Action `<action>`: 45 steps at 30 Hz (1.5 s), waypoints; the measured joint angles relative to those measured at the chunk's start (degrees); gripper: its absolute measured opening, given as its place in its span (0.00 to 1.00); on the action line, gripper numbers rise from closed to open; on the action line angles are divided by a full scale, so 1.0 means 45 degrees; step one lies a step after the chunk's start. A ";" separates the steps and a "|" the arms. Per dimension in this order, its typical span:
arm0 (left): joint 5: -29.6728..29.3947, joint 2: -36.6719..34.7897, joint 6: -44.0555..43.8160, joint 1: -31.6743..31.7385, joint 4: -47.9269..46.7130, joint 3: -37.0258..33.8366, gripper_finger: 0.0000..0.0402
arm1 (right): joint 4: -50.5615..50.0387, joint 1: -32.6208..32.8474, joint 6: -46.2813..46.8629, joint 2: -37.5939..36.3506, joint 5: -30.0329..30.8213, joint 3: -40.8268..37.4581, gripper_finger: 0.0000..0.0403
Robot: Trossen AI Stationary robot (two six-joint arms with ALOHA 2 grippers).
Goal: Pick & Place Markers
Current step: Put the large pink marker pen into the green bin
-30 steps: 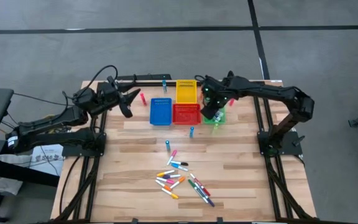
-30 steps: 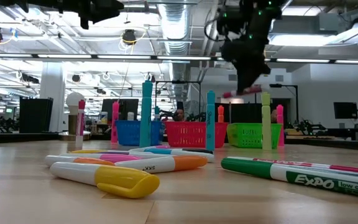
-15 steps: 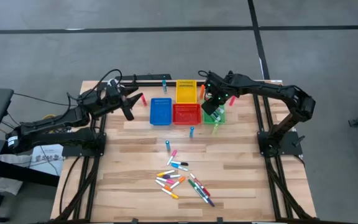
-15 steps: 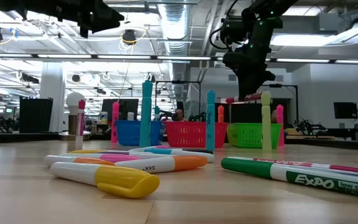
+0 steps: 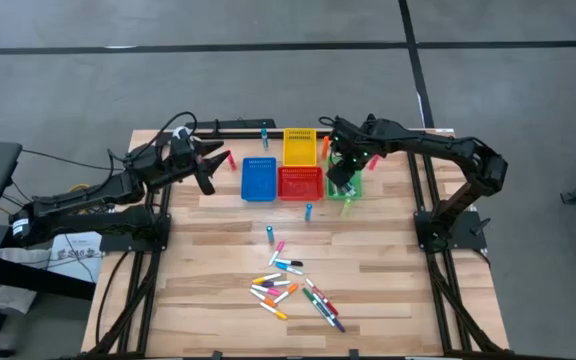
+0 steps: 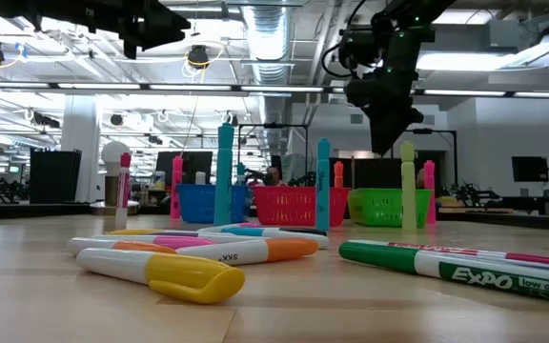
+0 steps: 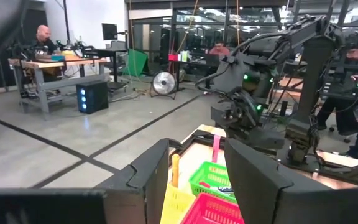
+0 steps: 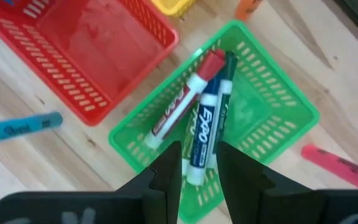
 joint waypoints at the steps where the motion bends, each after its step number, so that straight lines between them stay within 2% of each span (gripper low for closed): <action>1: 0.0000 -0.0004 -0.0045 0.0000 0.0004 0.0000 0.39 | -0.0167 0.0000 -0.0002 -0.0068 -0.0003 0.0044 0.23; 5: -0.0010 0.0000 0.0117 -0.0002 0.0004 0.0000 0.39 | -0.0111 0.0086 -0.0044 -0.0554 0.0324 0.0200 0.23; 10: -0.0015 -0.0122 -0.0008 0.0000 -0.0178 0.0000 0.39 | 0.0225 0.0404 0.0105 -0.1634 0.1881 0.0200 0.21; 13: -0.0218 -0.0349 -0.0049 0.0000 -0.1063 0.0000 0.39 | 0.0427 0.0652 0.0389 -0.2340 0.2705 0.0200 0.20; 17: -0.0555 -0.0606 -0.0252 0.0000 -0.2808 0.0000 0.39 | 0.0647 0.1088 0.1083 -0.3278 0.3140 0.0200 0.19; 21: -0.1394 -0.0612 -0.1273 0.0000 -0.4755 0.0000 0.39 | 0.0678 0.1766 0.1540 -0.4129 0.3697 0.0200 0.18; 26: -0.2311 -0.0745 -0.3601 0.0000 -0.6394 -0.0004 0.42 | 0.0688 0.2772 0.2064 -0.4996 0.5043 0.0200 0.18; 32: -0.3893 -0.1192 -0.3835 0.0004 -0.7754 0.0000 0.45 | 0.0711 0.3755 0.2379 -0.5660 0.6606 0.0200 0.18; 39: -0.5434 -0.1362 -0.3912 -0.0005 -0.9849 0.0895 0.45 | 0.0756 0.4354 0.2293 -0.5957 0.7361 0.0200 0.18; 45: -0.5613 -0.0754 -0.4473 -0.0002 -1.1299 0.1695 0.45 | 0.1519 0.4410 0.0871 -0.6095 0.7654 0.0195 0.18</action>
